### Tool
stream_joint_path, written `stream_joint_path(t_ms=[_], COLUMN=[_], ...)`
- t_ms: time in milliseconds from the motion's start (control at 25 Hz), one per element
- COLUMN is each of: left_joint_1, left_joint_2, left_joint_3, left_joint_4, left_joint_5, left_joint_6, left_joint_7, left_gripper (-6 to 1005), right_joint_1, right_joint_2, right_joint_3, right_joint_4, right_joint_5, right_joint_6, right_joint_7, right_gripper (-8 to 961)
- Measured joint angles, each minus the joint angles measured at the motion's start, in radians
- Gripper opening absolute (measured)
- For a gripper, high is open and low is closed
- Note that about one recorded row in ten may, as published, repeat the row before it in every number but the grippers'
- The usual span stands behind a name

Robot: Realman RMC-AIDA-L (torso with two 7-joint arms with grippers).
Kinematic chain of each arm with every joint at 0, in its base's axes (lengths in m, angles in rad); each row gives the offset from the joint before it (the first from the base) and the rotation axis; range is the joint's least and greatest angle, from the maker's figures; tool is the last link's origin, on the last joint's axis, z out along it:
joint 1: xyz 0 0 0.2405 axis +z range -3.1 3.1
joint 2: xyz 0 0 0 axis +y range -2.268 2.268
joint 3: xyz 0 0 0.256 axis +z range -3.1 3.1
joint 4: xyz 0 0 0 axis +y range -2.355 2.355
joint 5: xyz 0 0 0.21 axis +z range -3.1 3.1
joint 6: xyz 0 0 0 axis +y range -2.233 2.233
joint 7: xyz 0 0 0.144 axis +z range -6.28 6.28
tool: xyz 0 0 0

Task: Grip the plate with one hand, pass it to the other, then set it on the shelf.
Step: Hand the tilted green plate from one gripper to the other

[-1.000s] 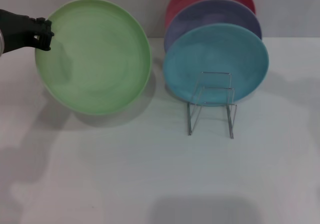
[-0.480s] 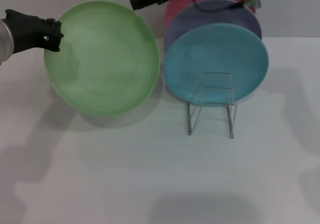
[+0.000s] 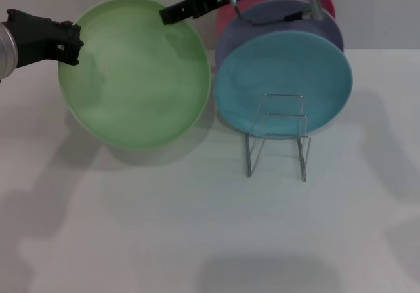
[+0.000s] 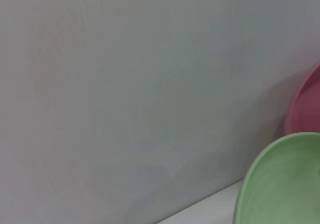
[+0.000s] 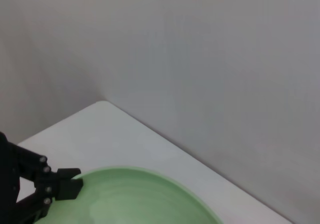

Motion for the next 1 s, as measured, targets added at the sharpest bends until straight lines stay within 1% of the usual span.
stream_joint_path(t_ms=[240, 360, 440, 640, 1000], left_joint_1=[-0.001, -0.001, -0.003, -0.008, -0.012], left_joint_2=[0.0, 0.0, 0.0, 0.0, 0.0], left_joint_3=[0.0, -0.001, -0.007, -0.008, -0.008], left_joint_4=[0.002, 0.002, 0.005, 0.009, 0.016], left_joint_5=[-0.004, -0.005, -0.042, -0.058, -0.062], left_joint_6=[0.0, 0.0, 0.0, 0.001, 0.013], left_joint_7=[0.001, 0.001, 0.029, 0.036, 0.036], left_gripper=[34, 34, 34, 34, 34], right_joint_1=[0.014, 0.017, 0.02, 0.022, 0.026], right_joint_2=[0.005, 0.005, 0.005, 0.006, 0.008], right_joint_3=[-0.052, -0.058, -0.063, -0.076, -0.085], right_joint_4=[-0.036, -0.042, -0.052, -0.07, -0.093], right_joint_5=[-0.003, -0.004, -0.007, -0.009, -0.011], right_joint_6=[-0.044, -0.052, -0.061, -0.083, -0.097], right_joint_7=[-0.003, -0.003, -0.004, -0.015, -0.015], right_gripper=[757, 757, 757, 757, 653])
